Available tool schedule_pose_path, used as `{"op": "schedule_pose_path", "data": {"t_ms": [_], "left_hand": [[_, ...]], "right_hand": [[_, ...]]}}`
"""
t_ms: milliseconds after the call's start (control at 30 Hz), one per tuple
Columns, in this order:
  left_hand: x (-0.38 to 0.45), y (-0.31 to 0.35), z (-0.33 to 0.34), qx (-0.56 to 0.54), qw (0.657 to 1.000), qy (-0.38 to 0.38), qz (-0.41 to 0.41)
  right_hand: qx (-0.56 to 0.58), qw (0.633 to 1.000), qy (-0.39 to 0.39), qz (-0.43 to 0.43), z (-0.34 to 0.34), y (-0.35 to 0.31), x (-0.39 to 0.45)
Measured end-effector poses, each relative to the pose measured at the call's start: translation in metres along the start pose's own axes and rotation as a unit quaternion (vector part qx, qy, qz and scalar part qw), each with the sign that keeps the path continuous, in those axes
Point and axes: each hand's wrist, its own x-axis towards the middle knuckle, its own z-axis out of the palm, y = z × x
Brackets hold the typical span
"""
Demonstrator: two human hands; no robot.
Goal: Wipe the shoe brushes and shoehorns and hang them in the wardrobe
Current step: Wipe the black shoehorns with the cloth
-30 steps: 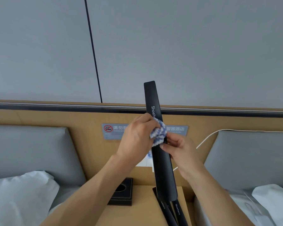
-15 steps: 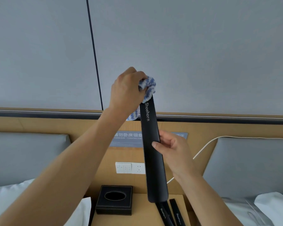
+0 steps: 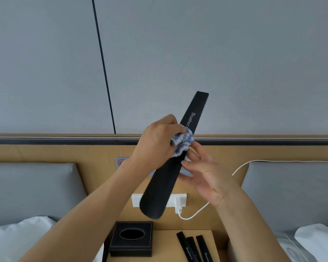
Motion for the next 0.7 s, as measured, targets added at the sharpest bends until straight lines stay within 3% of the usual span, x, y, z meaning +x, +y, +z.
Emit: {"op": "schedule_pose_path", "data": {"t_ms": [67,133,433,700], "left_hand": [[-0.007,0.0,0.001,0.024,0.999,-0.016,0.016],[-0.014,-0.002,0.005,0.078,0.996,-0.016,0.035],[-0.044,-0.002,0.023,0.107,0.993,-0.031,0.047],[-0.069,-0.01,0.02,0.107,0.993,-0.053,0.003]], "right_hand": [[0.064,0.998,-0.015,0.0,-0.004,-0.005,0.0],[0.098,0.995,0.018,-0.001,-0.007,-0.009,0.0],[0.069,0.974,0.212,-0.031,-0.022,-0.003,0.008],[0.129,0.961,0.234,-0.071,-0.037,0.004,0.001]]}}
